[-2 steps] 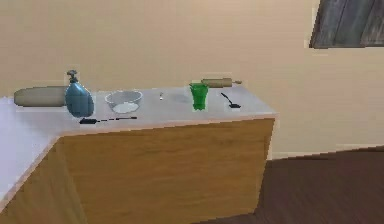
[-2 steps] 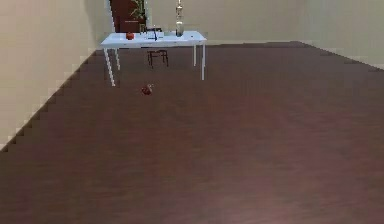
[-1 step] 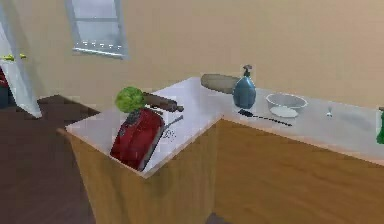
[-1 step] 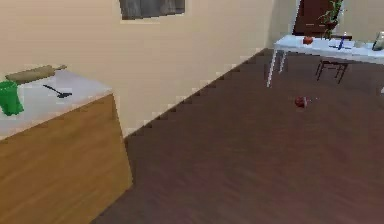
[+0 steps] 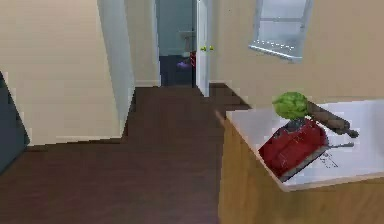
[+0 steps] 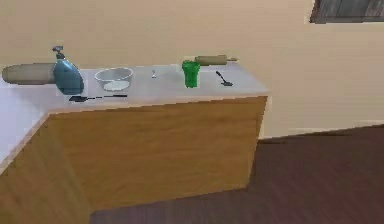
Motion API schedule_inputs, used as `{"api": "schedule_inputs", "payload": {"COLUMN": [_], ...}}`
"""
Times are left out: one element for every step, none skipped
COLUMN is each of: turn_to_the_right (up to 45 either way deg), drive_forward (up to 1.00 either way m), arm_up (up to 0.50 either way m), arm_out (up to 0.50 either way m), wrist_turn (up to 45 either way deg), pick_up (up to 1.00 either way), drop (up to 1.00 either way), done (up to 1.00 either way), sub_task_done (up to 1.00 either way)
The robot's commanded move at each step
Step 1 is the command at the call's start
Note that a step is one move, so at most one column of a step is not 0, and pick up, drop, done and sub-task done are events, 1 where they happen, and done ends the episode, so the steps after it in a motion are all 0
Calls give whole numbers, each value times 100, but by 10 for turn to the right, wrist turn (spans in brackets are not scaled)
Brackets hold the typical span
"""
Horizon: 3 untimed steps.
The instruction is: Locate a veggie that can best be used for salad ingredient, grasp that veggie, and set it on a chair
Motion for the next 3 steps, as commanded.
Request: {"api": "schedule_inputs", "payload": {"turn_to_the_right": [-450, -150, 450], "drive_forward": [0, 0, 0], "arm_up": [0, 0, 0], "arm_out": [0, 0, 0], "wrist_turn": [0, 0, 0], "pick_up": [0, 0, 0], "drop": [0, 0, 0], "done": [0, 0, 0], "sub_task_done": [0, 0, 0]}}
